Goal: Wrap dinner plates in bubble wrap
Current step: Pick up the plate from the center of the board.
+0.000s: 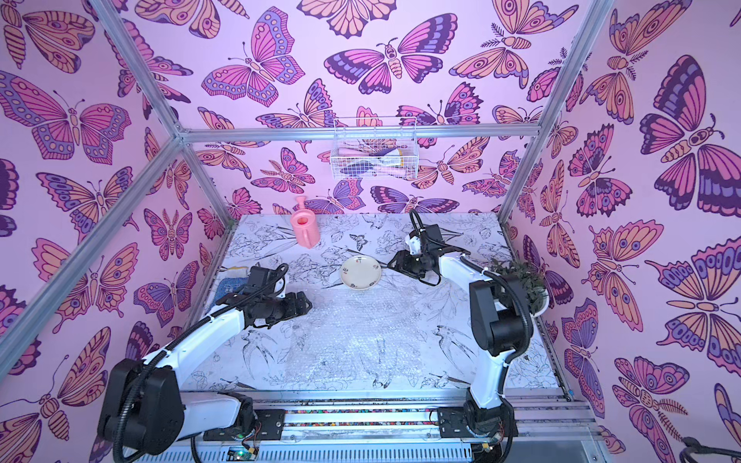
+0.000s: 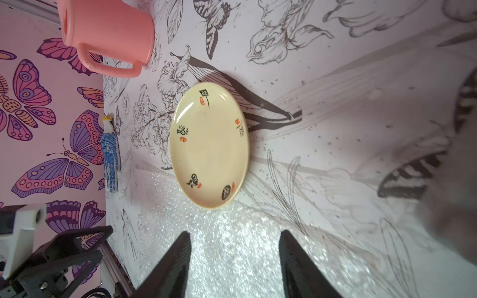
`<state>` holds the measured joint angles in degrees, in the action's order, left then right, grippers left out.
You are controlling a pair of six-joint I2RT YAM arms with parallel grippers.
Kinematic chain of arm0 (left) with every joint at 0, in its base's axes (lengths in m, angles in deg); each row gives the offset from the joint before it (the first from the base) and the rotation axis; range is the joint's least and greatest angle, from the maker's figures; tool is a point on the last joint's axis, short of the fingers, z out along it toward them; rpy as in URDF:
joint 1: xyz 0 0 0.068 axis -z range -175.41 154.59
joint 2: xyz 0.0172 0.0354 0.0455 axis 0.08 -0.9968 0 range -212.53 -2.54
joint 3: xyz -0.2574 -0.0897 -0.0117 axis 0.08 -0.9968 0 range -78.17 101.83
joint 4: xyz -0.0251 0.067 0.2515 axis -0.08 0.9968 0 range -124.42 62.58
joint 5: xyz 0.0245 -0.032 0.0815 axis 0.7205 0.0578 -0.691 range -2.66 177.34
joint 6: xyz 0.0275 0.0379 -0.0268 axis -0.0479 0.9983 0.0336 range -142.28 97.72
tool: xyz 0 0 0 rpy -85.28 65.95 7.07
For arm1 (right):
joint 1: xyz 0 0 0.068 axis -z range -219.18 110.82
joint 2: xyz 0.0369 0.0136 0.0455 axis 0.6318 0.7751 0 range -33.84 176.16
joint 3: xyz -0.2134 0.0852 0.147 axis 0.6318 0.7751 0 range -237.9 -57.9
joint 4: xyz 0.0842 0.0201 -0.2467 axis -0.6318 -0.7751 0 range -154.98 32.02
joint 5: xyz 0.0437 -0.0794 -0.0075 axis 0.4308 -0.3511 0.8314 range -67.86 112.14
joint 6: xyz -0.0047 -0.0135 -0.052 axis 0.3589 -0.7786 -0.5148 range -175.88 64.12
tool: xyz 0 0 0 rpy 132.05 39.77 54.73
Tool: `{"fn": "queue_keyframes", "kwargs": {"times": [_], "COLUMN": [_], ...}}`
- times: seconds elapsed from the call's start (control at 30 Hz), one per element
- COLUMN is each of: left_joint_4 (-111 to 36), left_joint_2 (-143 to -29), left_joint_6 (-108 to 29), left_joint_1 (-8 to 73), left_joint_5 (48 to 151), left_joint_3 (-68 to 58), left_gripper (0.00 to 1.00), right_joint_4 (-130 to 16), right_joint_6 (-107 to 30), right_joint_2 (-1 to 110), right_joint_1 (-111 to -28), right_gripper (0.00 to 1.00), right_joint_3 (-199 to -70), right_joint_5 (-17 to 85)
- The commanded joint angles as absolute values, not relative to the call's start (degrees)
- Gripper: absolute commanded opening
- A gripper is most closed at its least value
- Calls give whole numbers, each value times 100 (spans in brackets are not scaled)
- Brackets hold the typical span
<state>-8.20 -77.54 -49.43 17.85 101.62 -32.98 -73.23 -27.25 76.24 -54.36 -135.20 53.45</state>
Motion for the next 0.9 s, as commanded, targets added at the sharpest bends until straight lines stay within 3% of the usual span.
{"fn": "queue_keyframes", "kwargs": {"times": [0.0,0.37,0.87], "left_joint_4": [-600,-573,-569], "left_joint_2": [-7773,-7792,-7908], "left_joint_6": [-4996,-5014,-5031], "left_joint_1": [1799,1795,1778], "left_joint_5": [10253,10171,10187], "left_joint_3": [-3374,-3333,-3281], "left_gripper": [86,87,87], "right_joint_4": [-7360,-7466,-7205], "right_joint_6": [-2454,-2317,-2007], "right_joint_2": [8041,9183,9764], "right_joint_1": [-5535,-5535,-5606], "right_gripper": [52,40,30], "right_joint_3": [-13984,-14857,-15115], "right_joint_5": [5518,5846,6213]}}
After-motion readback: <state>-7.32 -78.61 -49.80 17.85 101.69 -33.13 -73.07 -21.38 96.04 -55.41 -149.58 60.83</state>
